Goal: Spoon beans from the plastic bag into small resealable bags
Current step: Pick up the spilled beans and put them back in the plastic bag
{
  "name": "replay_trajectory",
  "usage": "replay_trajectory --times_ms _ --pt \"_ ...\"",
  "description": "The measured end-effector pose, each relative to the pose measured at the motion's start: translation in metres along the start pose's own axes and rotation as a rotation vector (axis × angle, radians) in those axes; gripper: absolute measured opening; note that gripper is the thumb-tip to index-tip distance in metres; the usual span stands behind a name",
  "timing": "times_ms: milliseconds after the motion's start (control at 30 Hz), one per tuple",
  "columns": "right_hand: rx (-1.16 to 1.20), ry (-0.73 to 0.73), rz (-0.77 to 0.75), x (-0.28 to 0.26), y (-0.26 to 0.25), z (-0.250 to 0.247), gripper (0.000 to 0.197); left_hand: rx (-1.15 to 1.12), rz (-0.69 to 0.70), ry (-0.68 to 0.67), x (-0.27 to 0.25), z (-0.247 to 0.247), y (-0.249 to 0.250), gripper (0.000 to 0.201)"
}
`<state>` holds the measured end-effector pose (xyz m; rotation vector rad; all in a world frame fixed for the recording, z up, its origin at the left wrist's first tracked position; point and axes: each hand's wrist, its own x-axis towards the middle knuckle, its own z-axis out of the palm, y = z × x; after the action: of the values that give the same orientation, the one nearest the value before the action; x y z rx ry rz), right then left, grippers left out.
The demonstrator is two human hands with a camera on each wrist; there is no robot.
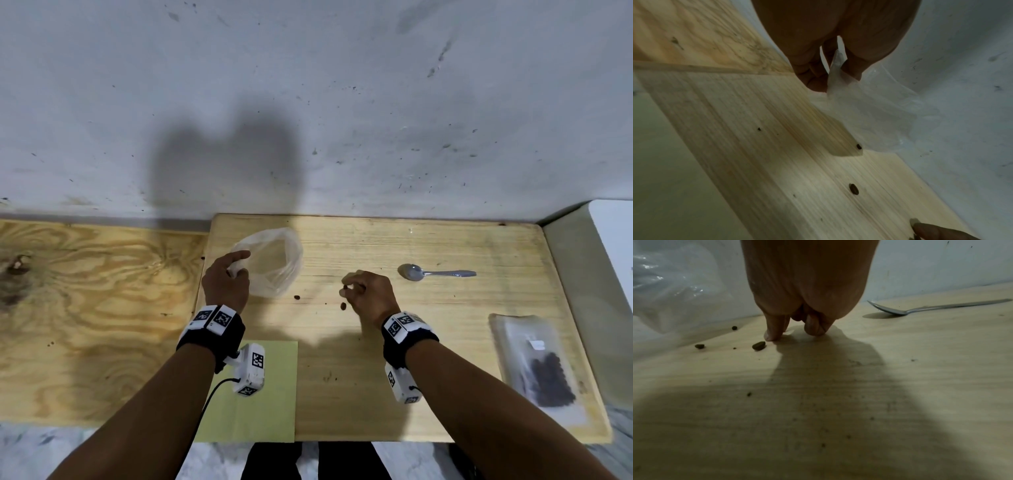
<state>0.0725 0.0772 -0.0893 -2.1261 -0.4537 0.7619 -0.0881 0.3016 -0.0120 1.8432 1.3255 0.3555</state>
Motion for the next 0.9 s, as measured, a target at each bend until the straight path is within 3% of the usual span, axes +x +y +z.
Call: replay_trajectory --times_ms 67,167,233,333,400,467,633,733,833,900 --pt "0.062 0.002 0.008 -0.001 -0.001 -0.001 0.012 -0.003 0.002 -0.004 0.0 0.0 0.0 0.036" --pt "-0.028 -0.016 -0.077 -0.002 -0.003 -0.003 0.018 -0.009 0.006 -0.017 0.0 -0.002 0.001 0.036" --pt "0.029 -0.028 -0.037 -0.003 -0.007 -0.005 0.017 -0.011 0.004 -0.021 0.001 -0.003 0.0 0.036" --pt "0.577 -0.007 0.236 -0.007 -0.026 -0.015 0.025 -0.01 0.004 -0.027 0.001 -0.003 -0.001 0.036" --pt "0.938 -0.082 0.384 -0.013 -0.038 -0.027 0.03 -0.025 0.01 -0.031 0.0 -0.004 0.001 0.036" --pt "1.086 -0.179 0.455 -0.017 -0.041 -0.036 0.027 -0.027 0.017 -0.036 0.0 -0.006 0.002 0.037" --pt "0.931 -0.172 0.484 -0.028 -0.031 -0.035 0.023 -0.049 0.025 -0.043 -0.001 -0.009 0.002 0.037" --pt "0.577 -0.049 0.346 -0.033 -0.022 -0.026 0.019 -0.061 0.028 -0.043 -0.002 -0.012 -0.003 0.038" --pt "0.231 -0.022 0.223 -0.035 -0.013 -0.012 0.007 -0.057 0.025 -0.038 -0.002 -0.015 -0.009 0.037" --pt "0.147 0.001 0.233 -0.038 -0.008 -0.004 0.021 -0.052 0.018 -0.038 -0.002 -0.018 -0.012 0.037"
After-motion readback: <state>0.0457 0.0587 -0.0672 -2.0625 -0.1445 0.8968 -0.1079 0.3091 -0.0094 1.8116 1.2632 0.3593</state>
